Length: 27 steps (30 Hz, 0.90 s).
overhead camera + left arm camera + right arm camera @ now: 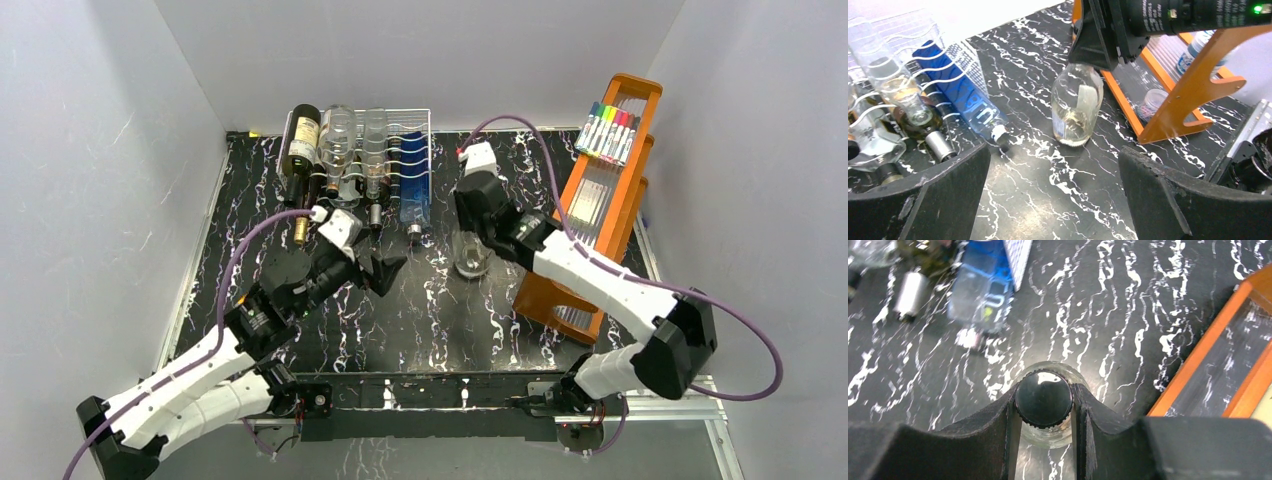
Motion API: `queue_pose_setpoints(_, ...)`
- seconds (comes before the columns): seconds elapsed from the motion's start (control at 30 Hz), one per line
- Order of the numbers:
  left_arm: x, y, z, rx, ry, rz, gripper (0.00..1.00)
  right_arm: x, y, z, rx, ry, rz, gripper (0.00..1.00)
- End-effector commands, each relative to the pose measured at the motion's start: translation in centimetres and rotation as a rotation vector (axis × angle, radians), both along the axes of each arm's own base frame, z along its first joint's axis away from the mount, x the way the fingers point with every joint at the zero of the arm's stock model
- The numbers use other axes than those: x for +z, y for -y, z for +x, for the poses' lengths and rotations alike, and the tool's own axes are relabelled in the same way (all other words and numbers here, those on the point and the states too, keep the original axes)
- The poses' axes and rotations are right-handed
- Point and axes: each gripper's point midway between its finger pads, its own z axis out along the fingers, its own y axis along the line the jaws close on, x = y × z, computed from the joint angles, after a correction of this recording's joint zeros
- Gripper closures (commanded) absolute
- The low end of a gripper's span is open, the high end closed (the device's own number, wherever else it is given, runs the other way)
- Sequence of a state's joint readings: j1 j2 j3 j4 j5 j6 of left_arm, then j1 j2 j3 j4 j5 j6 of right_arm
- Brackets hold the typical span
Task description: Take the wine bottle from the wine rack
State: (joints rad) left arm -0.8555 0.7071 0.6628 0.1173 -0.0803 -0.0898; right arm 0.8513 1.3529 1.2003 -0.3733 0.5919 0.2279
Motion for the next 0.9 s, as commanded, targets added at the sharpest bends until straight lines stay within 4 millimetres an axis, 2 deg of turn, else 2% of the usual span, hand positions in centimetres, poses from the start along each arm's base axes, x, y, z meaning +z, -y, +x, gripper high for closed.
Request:
queue_pose_setpoints(0.0, -0.2, -1.2, 1.8, 0.083, -0.093, 0.068, 0.02, 10.2, 0.2, 6.6, -0.116, 0.256, 0.226, 1.0)
queue_pose_setpoints(0.07, 0.1, -1.8, 3.0, 0.096, -0.126, 0.059, 0.02, 10.3, 1.0, 8.5, -0.144, 0.255, 0.225, 1.0)
queue_pose_setpoints(0.3, 2.2, -7.4, 9.4, 0.237, -0.237, -0.066, 0.02, 10.9, 2.9, 13.2, -0.201, 0.275, 0.23, 1.0)
queue_pose_setpoints(0.43, 2.7, -9.0, 12.2, 0.335, -0.296, -0.095, 0.02, 10.9, 3.8, 15.0, -0.228, 0.289, 0.236, 1.0)
queue_pose_setpoints(0.57, 1.9, -9.6, 14.5, 0.398, -0.36, -0.069, 0.02, 9.2, 3.6, 15.2, -0.197, 0.272, 0.224, 1.0)
queue_pose_setpoints(0.7, 1.6, -10.1, 15.9, 0.427, -0.338, -0.031, 0.02, 6.9, 4.0, 14.5, -0.2, 0.23, 0.196, 1.0)
queue_pose_setpoints(0.87, 1.0, -11.0, 17.6, 0.505, -0.335, -0.008, 0.02, 5.7, 3.8, 13.6, -0.171, 0.177, 0.189, 0.74)
